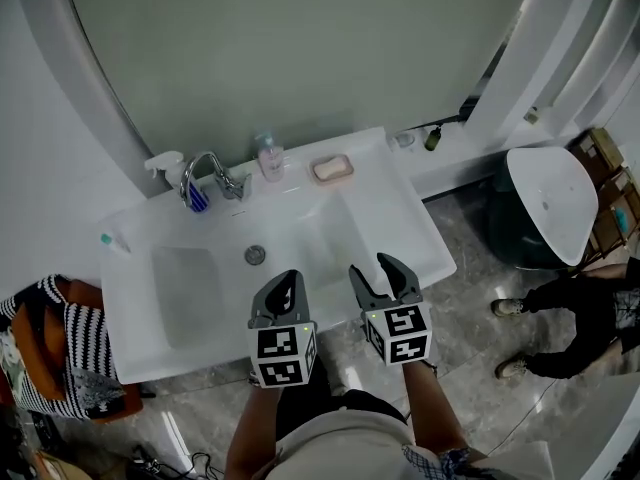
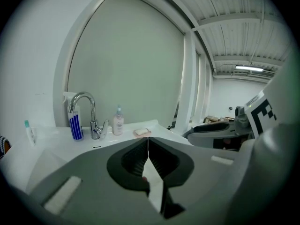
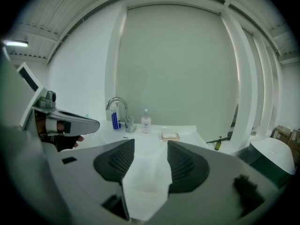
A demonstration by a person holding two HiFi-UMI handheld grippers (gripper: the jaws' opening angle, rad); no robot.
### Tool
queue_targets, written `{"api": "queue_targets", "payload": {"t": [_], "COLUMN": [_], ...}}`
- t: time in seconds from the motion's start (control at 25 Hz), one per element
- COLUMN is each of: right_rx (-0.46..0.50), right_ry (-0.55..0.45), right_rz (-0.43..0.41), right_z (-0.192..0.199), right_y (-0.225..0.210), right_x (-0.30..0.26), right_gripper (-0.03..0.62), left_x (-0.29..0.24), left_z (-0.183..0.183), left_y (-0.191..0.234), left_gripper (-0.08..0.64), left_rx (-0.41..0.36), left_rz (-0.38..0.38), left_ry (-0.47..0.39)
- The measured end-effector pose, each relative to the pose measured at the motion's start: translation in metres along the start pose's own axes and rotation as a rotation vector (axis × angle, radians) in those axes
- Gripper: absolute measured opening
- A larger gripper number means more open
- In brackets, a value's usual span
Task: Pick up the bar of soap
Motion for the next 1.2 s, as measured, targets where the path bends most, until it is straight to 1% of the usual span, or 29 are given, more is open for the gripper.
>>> {"api": "queue_targets", "payload": {"t": [0.24,0.44,0.52,0.6,0.76,0.92,1.0,1.2], "right_rx": [0.018,0.004,0.014,0.038,0.075,0.148,0.177,0.240], "right_ry": [0.018,0.040,0.036,0.039,-0.011,0.006,-0.002,0.014], "right_rz": [0.020,0.052,0.058,0.057,0.050,0.041,0.032,-0.014], "right_z": [-0.011,-0.014,-0.016,-0.018,-0.035,-0.046,-0.055,-0.069], "right_y": [0.001,-0.003,-0.003,-0.002,-0.004,-0.004,-0.007,-0.015], "right_x": [-0.031,-0.049,-0.057,-0.063,-0.074,-0.088,-0.097,-0.124], "right_gripper": [0.216,0.216,0.216,0.216,0.216,0.216,0.216,0.216], "left_x": [-0.025,-0.044,-0.049,-0.054,-0.062,-0.070,-0.076,-0.090], "left_z": [-0.010,-0.021,-0.021,-0.018,-0.015,-0.019,-0.021,-0.019], "left_y": [0.018,0.021,0.023,0.025,0.029,0.036,0.038,0.037], "left_gripper": [0.014,0.017,0.018,0.018,0.020,0.020,0.020,0.023], "left_rx": [0.001,-0.033,-0.037,-0.036,-0.039,-0.031,-0.032,-0.058], "left_rz": [0.051,0.114,0.132,0.149,0.167,0.171,0.173,0.223], "left_ry": [-0.001,-0.013,-0.012,-0.004,0.007,0.005,0.007,0.045]}}
Point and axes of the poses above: the fingertips, and each gripper's own axes: x backward along the fingers, y to its left, z out of its underside, the point moved 1 cm from there along x, backward along the fingers, and after that the axes turned 11 degrees about -x, right-handed, at the moved point
